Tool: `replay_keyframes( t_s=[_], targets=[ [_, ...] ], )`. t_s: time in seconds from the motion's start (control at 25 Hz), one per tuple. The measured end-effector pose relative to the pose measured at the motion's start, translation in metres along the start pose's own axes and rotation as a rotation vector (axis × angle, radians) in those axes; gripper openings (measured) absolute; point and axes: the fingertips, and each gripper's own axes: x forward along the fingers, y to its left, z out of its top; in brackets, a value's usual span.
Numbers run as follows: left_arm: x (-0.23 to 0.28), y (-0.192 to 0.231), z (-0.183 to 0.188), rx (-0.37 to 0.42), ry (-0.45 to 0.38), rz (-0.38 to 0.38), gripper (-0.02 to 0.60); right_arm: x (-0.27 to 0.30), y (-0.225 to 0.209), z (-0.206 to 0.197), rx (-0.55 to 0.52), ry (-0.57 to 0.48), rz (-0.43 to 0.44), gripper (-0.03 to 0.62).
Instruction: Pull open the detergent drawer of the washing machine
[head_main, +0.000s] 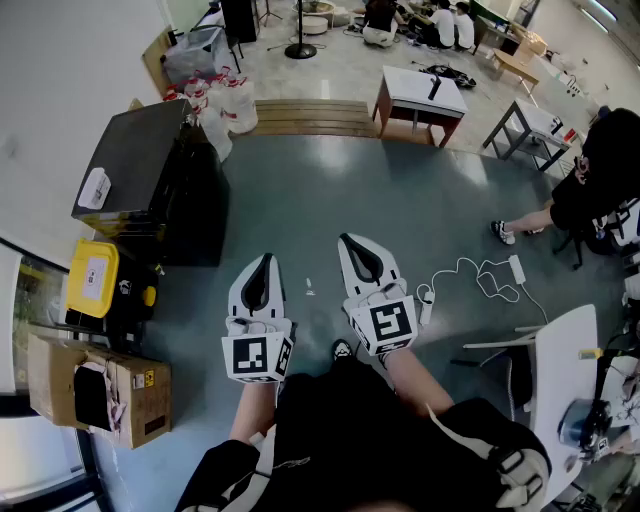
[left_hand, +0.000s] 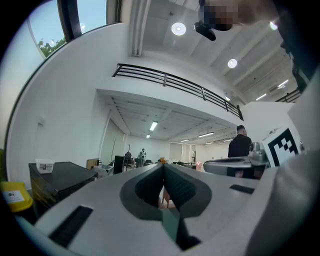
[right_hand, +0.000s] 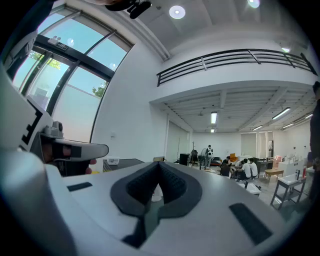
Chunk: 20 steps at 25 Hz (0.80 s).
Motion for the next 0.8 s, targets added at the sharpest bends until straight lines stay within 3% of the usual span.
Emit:
replay_keyframes(
  t_s=[0.44,0.56,0.64,0.72,0.8],
  targets=[
    [-0.001,-0.019,-0.007,-0.010,0.012,-0.031,0.021,-0.015,0.002,-0.008,0.025,-0.020,0.019,0.009],
    [0.005,-0.022,-0.014,0.003,0.030,-0.038,0.026,-0.015,0.001,-0.011,0.023,-0.023,0.037,0.063],
    [0.012,-0.024,-0.019,-0.001,0.043,-0.040,0.073,-0.013,-0.002,-0.015,0.024,-0.011,0.053,0.099],
    [0.021,-0.029,-0.024,-0.010,0.062,-0.040,0.184,-0.014,-0.012,-0.019,0.036,-0.003,0.055,0.136],
    [0.029,-0.034,-0.029,-0.028,0.074,-0.032,0.236,-0.016,-0.026,-0.022,0.053,-0.002,0.062,0.164]
  ],
)
